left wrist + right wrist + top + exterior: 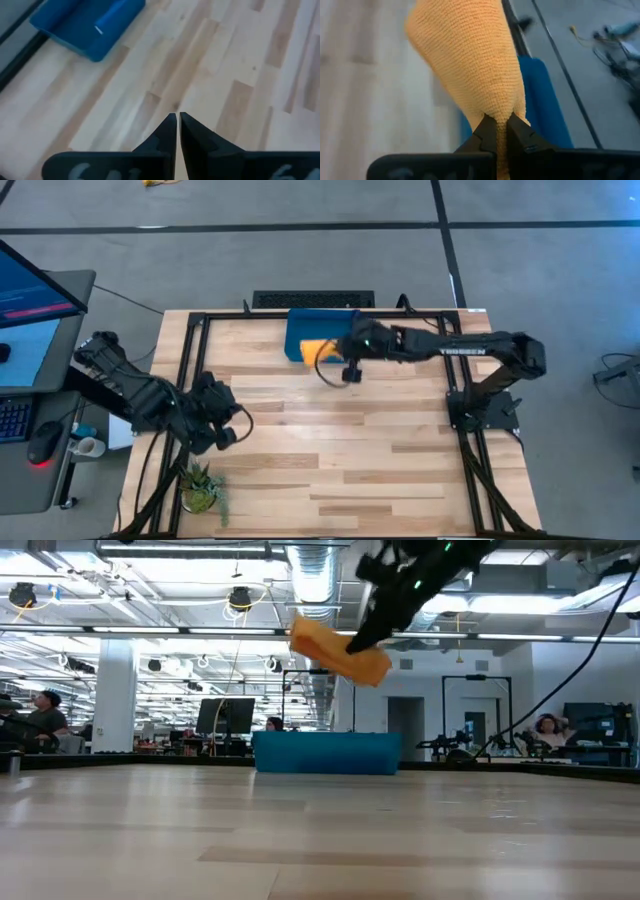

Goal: Roll microfiber towels into tight, uniform cylinder then place into a basket
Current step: Put the orange microfiber towel into the bin

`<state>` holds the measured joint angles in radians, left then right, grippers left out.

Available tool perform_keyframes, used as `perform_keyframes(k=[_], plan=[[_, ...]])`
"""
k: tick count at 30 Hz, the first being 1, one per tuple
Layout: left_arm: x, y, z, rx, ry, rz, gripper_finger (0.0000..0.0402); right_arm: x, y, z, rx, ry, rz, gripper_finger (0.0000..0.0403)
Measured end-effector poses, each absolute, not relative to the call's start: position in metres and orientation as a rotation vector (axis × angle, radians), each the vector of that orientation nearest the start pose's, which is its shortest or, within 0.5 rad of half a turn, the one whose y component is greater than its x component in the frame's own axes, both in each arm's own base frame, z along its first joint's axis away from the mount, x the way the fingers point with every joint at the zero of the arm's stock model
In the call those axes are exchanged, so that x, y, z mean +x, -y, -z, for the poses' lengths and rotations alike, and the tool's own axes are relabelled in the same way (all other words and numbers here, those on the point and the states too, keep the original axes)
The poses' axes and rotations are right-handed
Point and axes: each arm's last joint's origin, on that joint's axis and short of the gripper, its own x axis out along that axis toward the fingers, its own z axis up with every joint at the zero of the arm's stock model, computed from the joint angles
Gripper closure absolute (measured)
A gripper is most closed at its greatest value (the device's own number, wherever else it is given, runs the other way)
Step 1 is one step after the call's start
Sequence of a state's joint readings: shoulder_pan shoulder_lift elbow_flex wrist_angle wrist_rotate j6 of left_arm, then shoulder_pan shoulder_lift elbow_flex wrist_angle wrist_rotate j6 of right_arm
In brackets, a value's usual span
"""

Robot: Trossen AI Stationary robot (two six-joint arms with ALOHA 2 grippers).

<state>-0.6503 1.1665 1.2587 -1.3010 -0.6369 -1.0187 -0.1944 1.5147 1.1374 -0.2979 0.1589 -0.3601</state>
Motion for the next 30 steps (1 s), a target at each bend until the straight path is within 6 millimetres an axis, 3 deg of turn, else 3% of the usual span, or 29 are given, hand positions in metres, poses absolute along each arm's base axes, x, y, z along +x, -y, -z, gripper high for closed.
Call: perform_keyframes(k=[5,7,13,18,23,30], plan=[[0.157,0.082,-0.35,-0.219,-0.807,-0.485,0.0391,0.329,0.115,-0.265,-0.303,-0.706,0.34,0.0376],[0.156,0.077,-0.352,-0.197,-0.805,-0.491,0.0391,0.325,0.134,-0.253,-0.275,-0.782,0.368,0.0375],[0.146,0.066,-0.353,-0.087,-0.803,-0.57,0.0391,0.344,0.178,-0.236,-0.239,-0.837,0.385,0.0376],[0.143,0.06,-0.354,-0.09,-0.805,-0.607,0.0391,0.363,0.205,-0.224,-0.202,-0.946,0.333,0.0375],[0.141,0.054,-0.354,-0.075,-0.827,-0.632,0.0391,0.375,0.22,-0.207,-0.148,-1.078,0.263,0.0376],[0.138,0.052,-0.354,-0.083,-0.848,-0.624,0.0391,0.385,0.238,-0.195,-0.082,-1.111,0.267,0.0376]])
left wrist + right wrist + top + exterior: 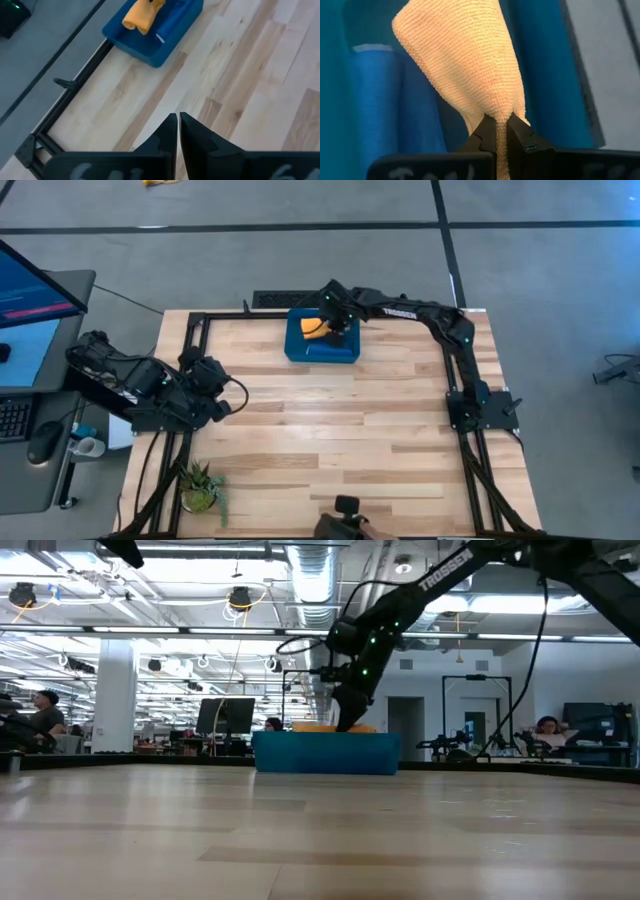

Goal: Roll microfiber towels into tight, uniform cylinder then place into a basket
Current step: Put the orange microfiber towel into the bin

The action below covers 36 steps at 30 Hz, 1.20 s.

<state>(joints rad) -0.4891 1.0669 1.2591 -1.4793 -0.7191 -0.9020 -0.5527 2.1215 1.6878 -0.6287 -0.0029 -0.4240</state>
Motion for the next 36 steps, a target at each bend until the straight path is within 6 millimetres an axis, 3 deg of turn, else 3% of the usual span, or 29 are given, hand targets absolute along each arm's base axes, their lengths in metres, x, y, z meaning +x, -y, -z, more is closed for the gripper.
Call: perform_keyframes(k=[7,25,30,36], plan=[[0.138,0.052,-0.354,-0.085,-0.853,-0.62,0.0391,0.385,0.248,-0.173,-0.024,-1.157,0.287,0.0376],[0.139,0.053,-0.354,-0.108,-0.862,-0.612,0.0391,0.372,0.271,-0.164,0.035,-1.161,0.35,0.0371],[0.139,0.053,-0.354,-0.108,-0.862,-0.611,0.0391,0.375,0.269,-0.166,0.022,-1.141,0.35,0.0335],[0.138,0.053,-0.354,-0.116,-0.873,-0.602,0.0391,0.376,0.268,-0.167,0.019,-1.136,0.35,0.0262]])
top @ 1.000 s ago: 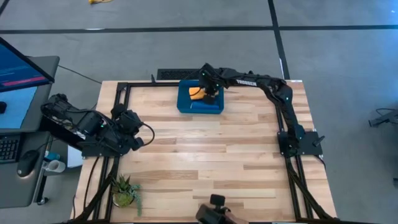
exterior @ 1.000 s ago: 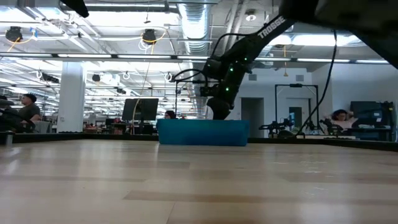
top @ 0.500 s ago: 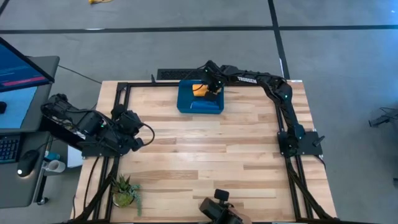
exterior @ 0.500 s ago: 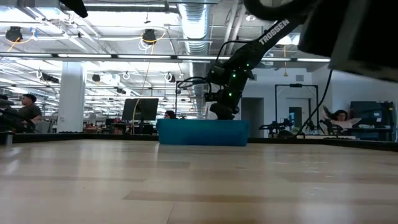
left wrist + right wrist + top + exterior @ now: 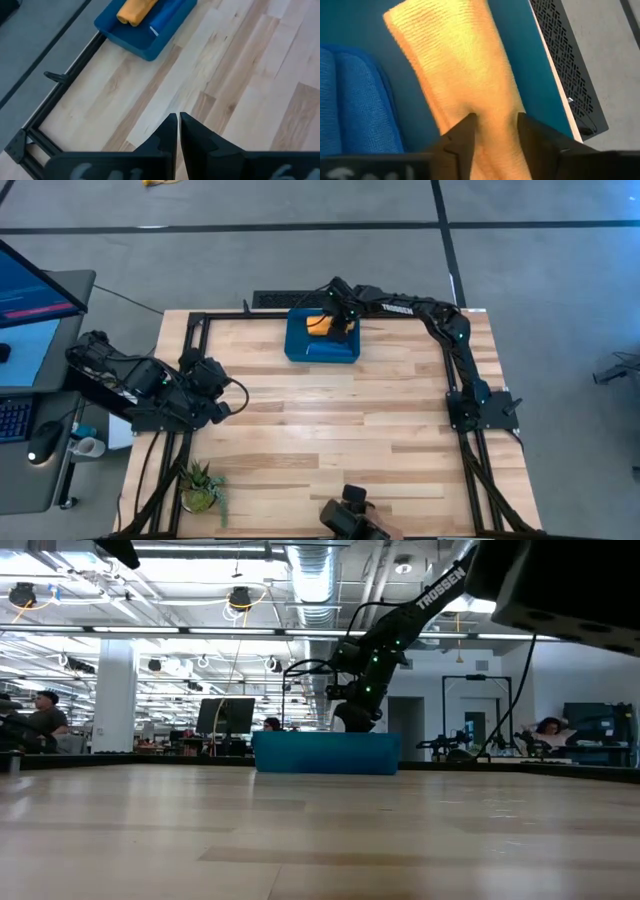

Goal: Roll microfiber towels into tight, uniform cylinder then place into a basket
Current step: Put the orange microfiber towel into the bin, then return to Home Position

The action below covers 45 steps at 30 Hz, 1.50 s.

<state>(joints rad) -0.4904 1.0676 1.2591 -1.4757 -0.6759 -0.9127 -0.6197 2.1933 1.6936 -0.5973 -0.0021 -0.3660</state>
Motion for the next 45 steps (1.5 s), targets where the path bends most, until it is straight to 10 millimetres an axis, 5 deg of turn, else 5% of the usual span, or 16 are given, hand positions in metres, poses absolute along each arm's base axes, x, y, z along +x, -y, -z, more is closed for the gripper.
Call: perform_keyframes(k=[7,16,22,28,38,45], plan=[[0.138,0.054,-0.353,-0.157,-0.878,-0.605,0.0391,0.374,0.264,-0.171,0.033,-1.159,0.347,0.0191],[0.14,0.053,-0.352,-0.228,-0.789,-0.685,0.0391,0.369,0.255,-0.21,0.086,-1.275,0.303,0.0184],[0.159,0.06,-0.315,-0.333,-0.666,-0.665,0.0391,0.36,0.234,-0.268,-0.007,-1.163,0.274,0.0184],[0.181,0.057,-0.272,-0.432,-0.5,-0.613,0.0391,0.328,0.203,-0.314,-0.015,-1.015,0.209,0.0184],[0.201,0.026,-0.243,-0.383,-0.263,-0.247,0.0391,0.255,0.146,-0.298,0.095,-0.794,0.142,0.0184],[0.185,0.004,-0.222,-0.351,-0.292,-0.193,0.0391,0.218,0.094,-0.294,0.155,-0.681,0.112,0.0184]])
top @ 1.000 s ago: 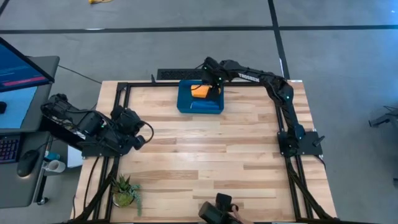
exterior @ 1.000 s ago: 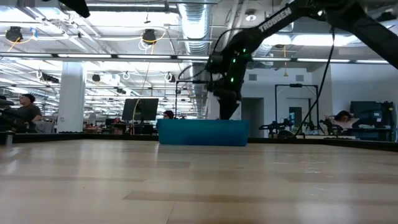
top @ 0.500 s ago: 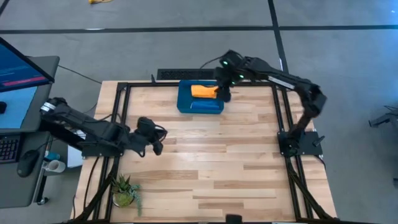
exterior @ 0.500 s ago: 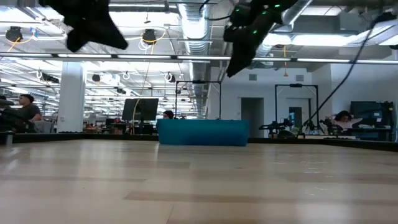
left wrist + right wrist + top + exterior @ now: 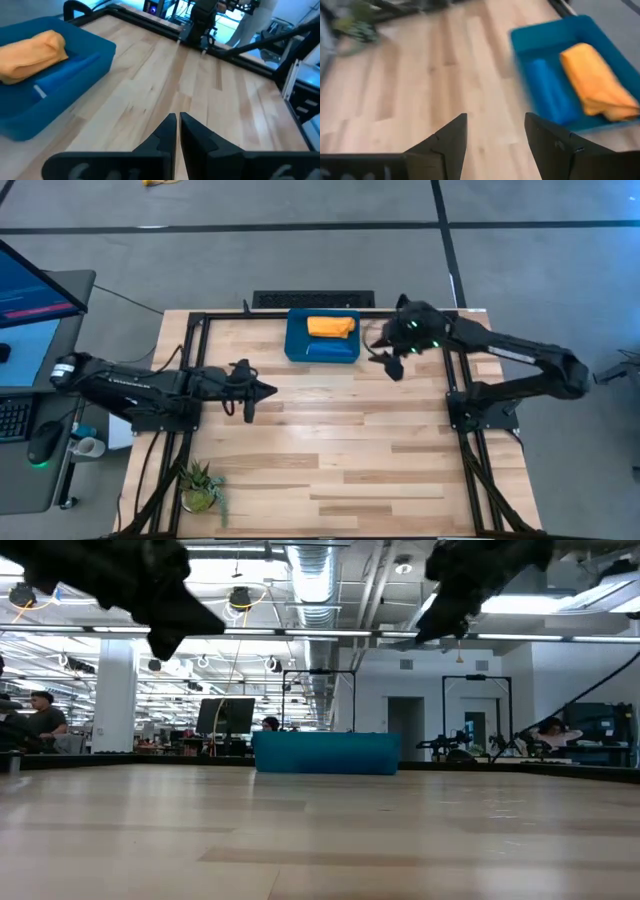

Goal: Roll microfiber towels into tight, uniform cylinder then place into a basket
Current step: Return to Home Position

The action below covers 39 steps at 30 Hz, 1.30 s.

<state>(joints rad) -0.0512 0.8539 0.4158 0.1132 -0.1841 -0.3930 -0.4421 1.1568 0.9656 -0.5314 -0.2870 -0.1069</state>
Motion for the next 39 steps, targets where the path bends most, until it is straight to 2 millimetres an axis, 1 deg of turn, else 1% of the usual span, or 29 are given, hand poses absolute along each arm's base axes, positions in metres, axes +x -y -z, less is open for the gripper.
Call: perform_keyframes(k=[3,7,12,16,18,22,28,33,39], plan=[[0.171,0.002,-0.214,-0.338,-0.265,-0.192,0.0391,0.205,0.07,-0.296,0.155,-0.626,0.06,0.0184],[0.149,0.001,-0.204,-0.339,-0.188,-0.184,0.0391,0.193,0.046,-0.296,0.154,-0.509,0.025,0.0184],[0.127,0.0,-0.19,-0.334,-0.064,-0.162,0.0391,0.178,0.022,-0.297,0.092,-0.416,0.002,0.0184],[0.116,0.0,-0.183,-0.3,0.005,-0.149,0.0391,0.17,0.01,-0.296,0.043,-0.358,-0.018,0.0184],[0.112,-0.001,-0.182,-0.258,0.028,-0.146,0.0391,0.167,0.005,-0.295,0.024,-0.339,-0.032,0.0184],[0.104,-0.001,-0.188,-0.173,0.082,-0.144,0.0391,0.159,-0.001,-0.289,0.025,-0.324,-0.065,0.0184],[0.095,-0.002,-0.188,-0.156,0.099,-0.148,0.0391,0.145,-0.005,-0.278,0.029,-0.259,-0.066,0.0184],[0.093,-0.002,-0.184,-0.161,0.072,-0.175,0.0391,0.129,-0.004,-0.265,0.019,-0.185,-0.039,0.0184],[0.093,-0.003,-0.18,-0.126,0.032,-0.208,0.0391,0.109,-0.003,-0.241,0.017,-0.152,-0.019,0.0184]])
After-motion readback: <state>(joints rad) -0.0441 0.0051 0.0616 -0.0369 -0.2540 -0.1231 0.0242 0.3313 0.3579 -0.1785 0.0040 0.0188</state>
